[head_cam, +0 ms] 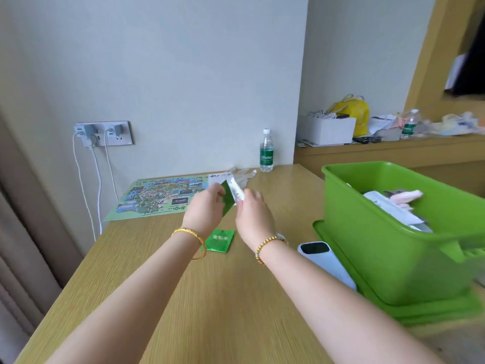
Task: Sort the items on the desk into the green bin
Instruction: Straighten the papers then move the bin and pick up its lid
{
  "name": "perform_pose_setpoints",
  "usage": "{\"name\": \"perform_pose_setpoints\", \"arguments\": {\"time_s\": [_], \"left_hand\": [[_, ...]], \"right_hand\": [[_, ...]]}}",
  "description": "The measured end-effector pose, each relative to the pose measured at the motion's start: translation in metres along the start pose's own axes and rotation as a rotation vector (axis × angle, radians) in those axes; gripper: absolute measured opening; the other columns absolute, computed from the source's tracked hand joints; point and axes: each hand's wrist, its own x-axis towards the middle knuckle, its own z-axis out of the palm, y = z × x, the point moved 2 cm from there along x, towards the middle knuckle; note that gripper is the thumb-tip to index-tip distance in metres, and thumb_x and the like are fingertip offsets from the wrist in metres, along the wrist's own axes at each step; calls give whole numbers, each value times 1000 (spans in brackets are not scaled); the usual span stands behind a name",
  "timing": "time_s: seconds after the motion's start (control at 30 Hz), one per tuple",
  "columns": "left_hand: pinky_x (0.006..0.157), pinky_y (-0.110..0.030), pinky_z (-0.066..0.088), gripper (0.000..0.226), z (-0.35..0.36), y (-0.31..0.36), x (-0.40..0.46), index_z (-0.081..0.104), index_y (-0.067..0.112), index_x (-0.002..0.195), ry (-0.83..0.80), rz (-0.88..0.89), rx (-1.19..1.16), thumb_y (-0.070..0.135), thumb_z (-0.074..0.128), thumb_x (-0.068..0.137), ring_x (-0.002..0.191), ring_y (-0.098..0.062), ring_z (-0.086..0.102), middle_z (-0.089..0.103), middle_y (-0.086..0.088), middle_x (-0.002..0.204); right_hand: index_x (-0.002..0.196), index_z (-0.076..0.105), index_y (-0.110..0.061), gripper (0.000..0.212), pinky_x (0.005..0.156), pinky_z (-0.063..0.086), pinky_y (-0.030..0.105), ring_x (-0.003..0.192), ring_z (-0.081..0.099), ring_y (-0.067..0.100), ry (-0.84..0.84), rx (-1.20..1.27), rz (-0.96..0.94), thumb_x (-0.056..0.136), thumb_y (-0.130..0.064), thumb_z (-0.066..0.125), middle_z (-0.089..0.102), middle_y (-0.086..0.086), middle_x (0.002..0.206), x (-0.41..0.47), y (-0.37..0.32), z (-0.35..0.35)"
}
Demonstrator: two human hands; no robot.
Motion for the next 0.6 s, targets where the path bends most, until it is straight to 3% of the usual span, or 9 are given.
{"name": "perform_pose_setpoints", "arguments": {"time_s": [0.1, 0.2, 0.33, 0.43, 0.5, 0.57, 0.6], "left_hand": [[69, -35, 50, 27, -15, 52, 3, 58, 12, 111, 90, 3, -199, 9, 40, 91, 82, -32, 64, 67, -14, 95], [73, -37, 54, 27, -20, 103, 3, 58, 14, 109, 87, 11, -396, 12, 40, 89, 77, -29, 64, 66, -11, 95], [61, -16, 43, 30, -2, 176, -5, 55, 17, 116, -84, 78, -590, 16, 42, 89, 71, -10, 53, 58, -2, 98], [66, -14, 37, 34, 16, 223, -16, 52, 20, 124, -283, 108, -713, 22, 41, 91, 87, -7, 50, 55, 1, 108], [86, -25, 40, 40, 34, 242, -22, 45, 22, 132, -445, 153, -593, 30, 37, 94, 109, -18, 48, 52, -5, 124], [109, -36, 26, 45, 55, 250, -29, 37, 20, 140, -602, 255, -227, 35, 28, 98, 134, -28, 32, 40, -12, 143], [114, -41, 18, 46, 63, 251, -32, 36, 18, 141, -627, 287, -73, 34, 22, 100, 141, -29, 20, 34, -11, 149]], "right_hand": [[105, 48, -5, 23, 58, 28, 31, 85, 56, 33, 156, 133, -10, 98, -23, 35, 59, 16, 102, 11, -17, -68], [104, 51, -4, 26, 61, 31, 31, 89, 57, 33, 221, 98, 8, 98, -23, 34, 61, 17, 102, 18, 1, -134], [114, 48, 2, 28, 69, 33, 29, 102, 55, 36, 149, -61, 196, 96, -14, 33, 54, 23, 119, 14, 60, -195], [117, 46, 5, 30, 75, 37, 32, 110, 51, 38, 150, -85, 322, 94, -11, 36, 48, 26, 126, 4, 98, -226], [118, 47, 5, 31, 81, 41, 35, 111, 50, 38, 143, -84, 379, 91, -9, 37, 45, 26, 128, -2, 116, -239], [109, 51, 6, 26, 77, 43, 33, 106, 52, 36, 80, -76, 431, 90, -5, 38, 49, 24, 121, -7, 128, -245], [94, 53, 6, 18, 70, 43, 30, 98, 53, 34, 32, -86, 443, 89, -3, 38, 54, 23, 108, -10, 132, -247]]}}
